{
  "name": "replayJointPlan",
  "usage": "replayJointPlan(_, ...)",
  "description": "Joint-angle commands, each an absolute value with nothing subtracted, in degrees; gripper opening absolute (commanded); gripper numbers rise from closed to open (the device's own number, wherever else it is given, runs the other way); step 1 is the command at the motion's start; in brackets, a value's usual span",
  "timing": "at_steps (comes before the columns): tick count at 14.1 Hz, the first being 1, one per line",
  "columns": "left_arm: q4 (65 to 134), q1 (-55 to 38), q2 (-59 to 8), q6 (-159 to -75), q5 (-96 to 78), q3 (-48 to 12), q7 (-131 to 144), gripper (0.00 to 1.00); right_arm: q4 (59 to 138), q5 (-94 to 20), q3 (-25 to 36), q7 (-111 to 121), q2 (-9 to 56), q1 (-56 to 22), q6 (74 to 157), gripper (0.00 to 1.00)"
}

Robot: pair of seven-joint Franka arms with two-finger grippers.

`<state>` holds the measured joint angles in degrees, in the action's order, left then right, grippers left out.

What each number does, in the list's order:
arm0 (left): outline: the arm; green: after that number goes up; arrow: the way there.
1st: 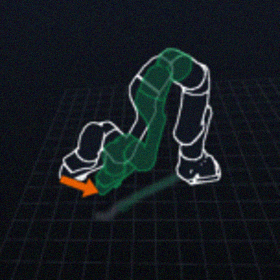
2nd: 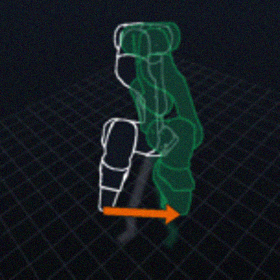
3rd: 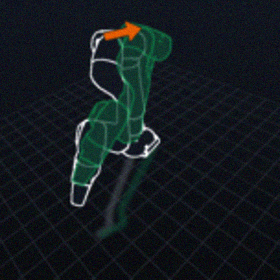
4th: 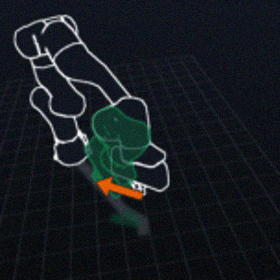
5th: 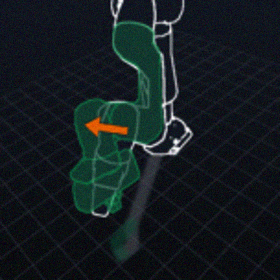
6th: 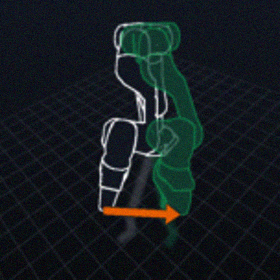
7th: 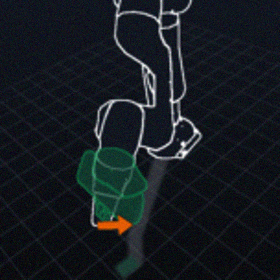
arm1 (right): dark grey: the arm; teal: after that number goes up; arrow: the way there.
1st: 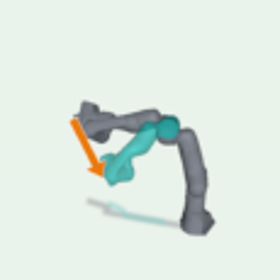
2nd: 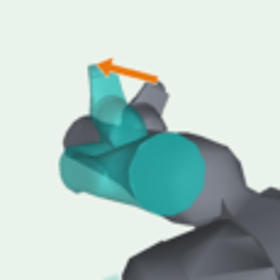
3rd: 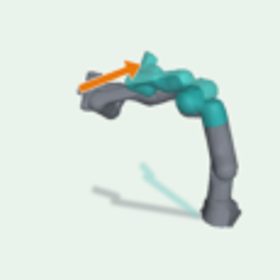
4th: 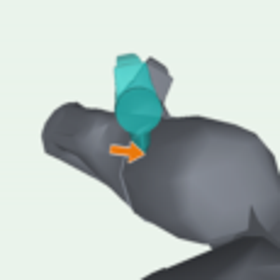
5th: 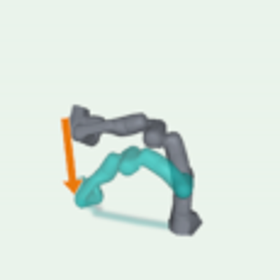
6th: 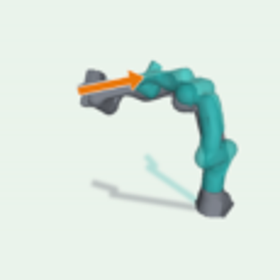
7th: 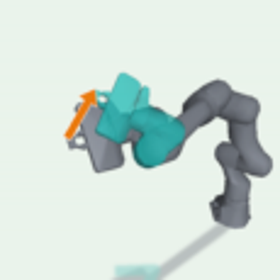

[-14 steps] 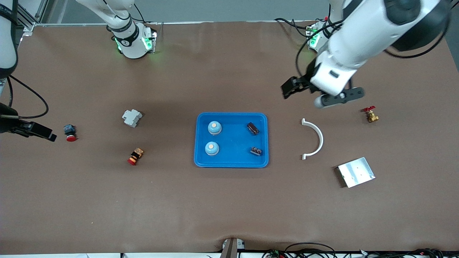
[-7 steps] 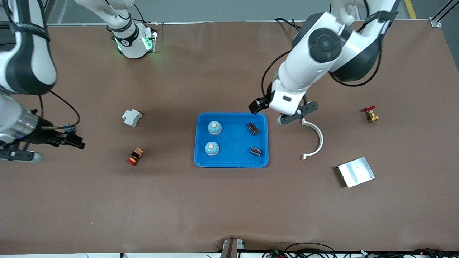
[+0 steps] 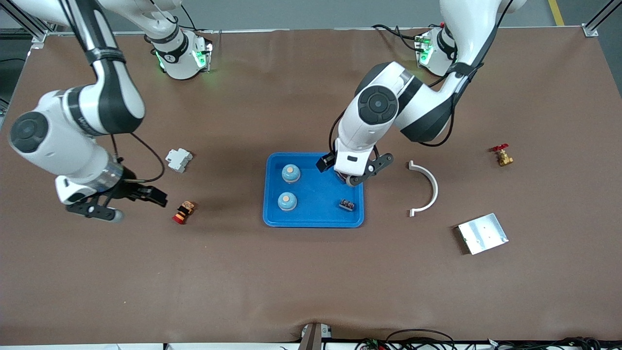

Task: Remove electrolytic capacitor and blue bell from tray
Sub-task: 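Move the left gripper toward the tray while the right gripper follows, then grasp a brown capacitor with the left gripper while the right grasps a bell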

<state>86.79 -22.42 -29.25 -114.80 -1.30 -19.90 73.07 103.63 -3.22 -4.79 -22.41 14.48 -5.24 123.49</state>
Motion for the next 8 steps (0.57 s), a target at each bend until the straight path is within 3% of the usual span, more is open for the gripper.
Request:
replayJointPlan(1,85.61,-23.64,-31.98,-115.58,1.57,-19.42,74.71,1.0,103.89,-2.99,-4.39,-26.8,14.84,-8.78,124.01,1.0)
replayJointPlan(8,85.69,-23.99,-39.1,-115.66,8.96,-19.16,75.14,1.0,101.0,-2.9,-4.31,-33.3,24.33,-16.16,132.01,1.0)
